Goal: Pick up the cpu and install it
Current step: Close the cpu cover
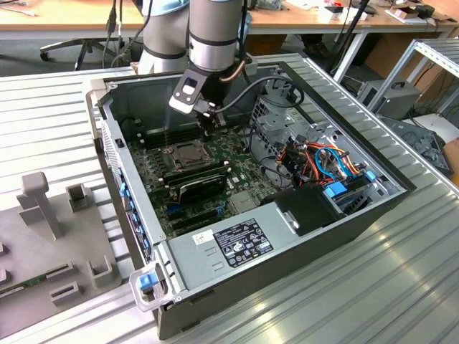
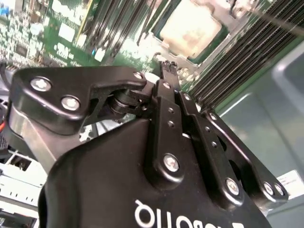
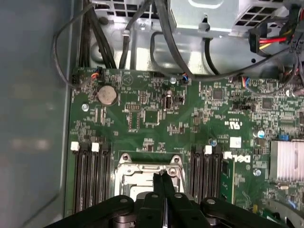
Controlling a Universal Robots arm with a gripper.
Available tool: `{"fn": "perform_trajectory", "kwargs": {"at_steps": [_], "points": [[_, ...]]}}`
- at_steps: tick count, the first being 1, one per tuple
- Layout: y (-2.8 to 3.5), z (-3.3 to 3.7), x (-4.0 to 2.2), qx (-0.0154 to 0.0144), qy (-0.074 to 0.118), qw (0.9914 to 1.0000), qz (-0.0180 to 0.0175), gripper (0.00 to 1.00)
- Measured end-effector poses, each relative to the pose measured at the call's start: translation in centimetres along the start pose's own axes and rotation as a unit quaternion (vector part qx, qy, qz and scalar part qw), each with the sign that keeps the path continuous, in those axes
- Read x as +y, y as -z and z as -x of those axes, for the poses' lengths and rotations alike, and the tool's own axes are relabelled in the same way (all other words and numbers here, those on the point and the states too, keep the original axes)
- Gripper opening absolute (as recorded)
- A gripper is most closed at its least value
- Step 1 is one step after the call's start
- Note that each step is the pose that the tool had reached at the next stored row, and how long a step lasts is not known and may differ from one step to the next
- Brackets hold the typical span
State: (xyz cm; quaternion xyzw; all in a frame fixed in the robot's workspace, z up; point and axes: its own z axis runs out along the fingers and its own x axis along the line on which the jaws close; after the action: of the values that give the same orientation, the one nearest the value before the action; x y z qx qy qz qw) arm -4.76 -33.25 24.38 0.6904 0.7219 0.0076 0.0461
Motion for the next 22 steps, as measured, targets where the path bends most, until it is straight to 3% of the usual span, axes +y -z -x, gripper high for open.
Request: {"fn": "perform_trajectory", "kwargs": {"at_steps": [14, 15, 17, 22], "points": [[0.02, -0.01, -0.28, 0.0, 0.0, 1.0, 0.0002, 0.11], [0.01, -0.01, -0.29, 0.0001, 0.0, 1.0, -0.0025, 0.11], [-0.01, -0.01, -0.28, 0.0005, 0.001, 0.99993, -0.0116, 0.11], [-0.05, -0.01, -0.29, 0.0007, 0.003, 0.99991, -0.0128, 0.11]]}}
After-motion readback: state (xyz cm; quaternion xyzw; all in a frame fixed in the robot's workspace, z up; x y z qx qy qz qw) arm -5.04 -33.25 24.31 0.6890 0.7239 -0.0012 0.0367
